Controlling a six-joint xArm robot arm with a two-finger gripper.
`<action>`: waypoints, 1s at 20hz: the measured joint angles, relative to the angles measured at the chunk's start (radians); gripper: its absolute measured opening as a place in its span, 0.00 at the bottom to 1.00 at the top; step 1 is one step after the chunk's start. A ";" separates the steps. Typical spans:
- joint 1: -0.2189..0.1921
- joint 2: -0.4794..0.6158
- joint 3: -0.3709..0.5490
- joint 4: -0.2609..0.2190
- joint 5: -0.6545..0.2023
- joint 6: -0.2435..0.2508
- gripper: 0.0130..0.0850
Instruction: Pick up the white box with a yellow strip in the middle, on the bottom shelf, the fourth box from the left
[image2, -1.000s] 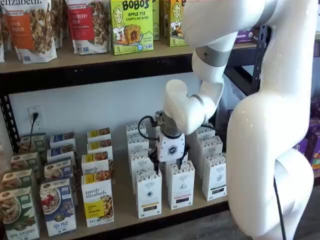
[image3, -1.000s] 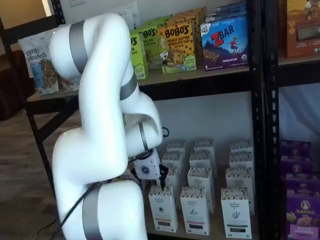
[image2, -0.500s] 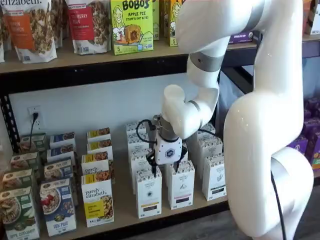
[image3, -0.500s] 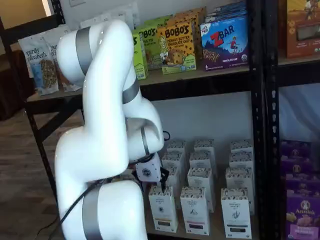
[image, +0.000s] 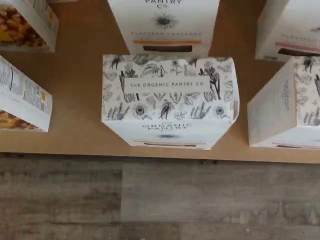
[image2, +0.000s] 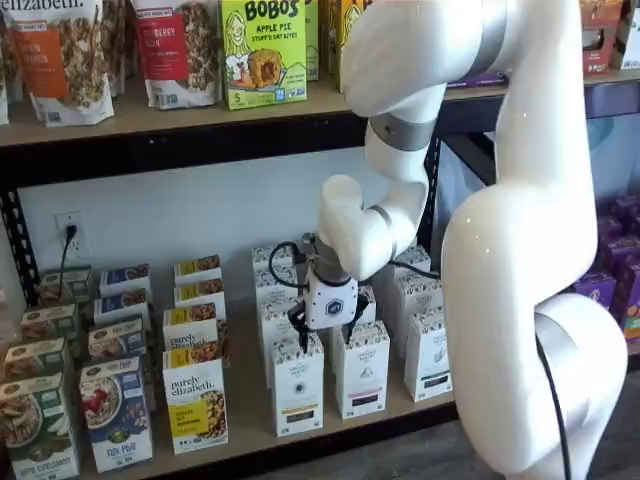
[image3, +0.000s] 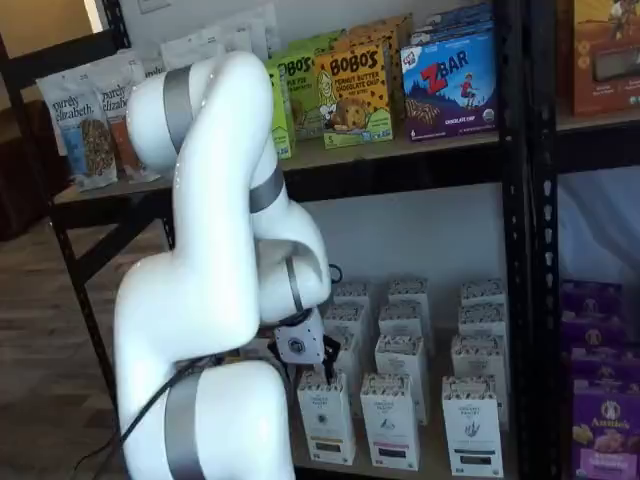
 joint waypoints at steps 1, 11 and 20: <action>0.001 0.008 -0.007 0.014 -0.003 -0.013 1.00; 0.008 0.090 -0.105 0.076 0.001 -0.068 1.00; 0.009 0.146 -0.179 0.040 0.020 -0.032 1.00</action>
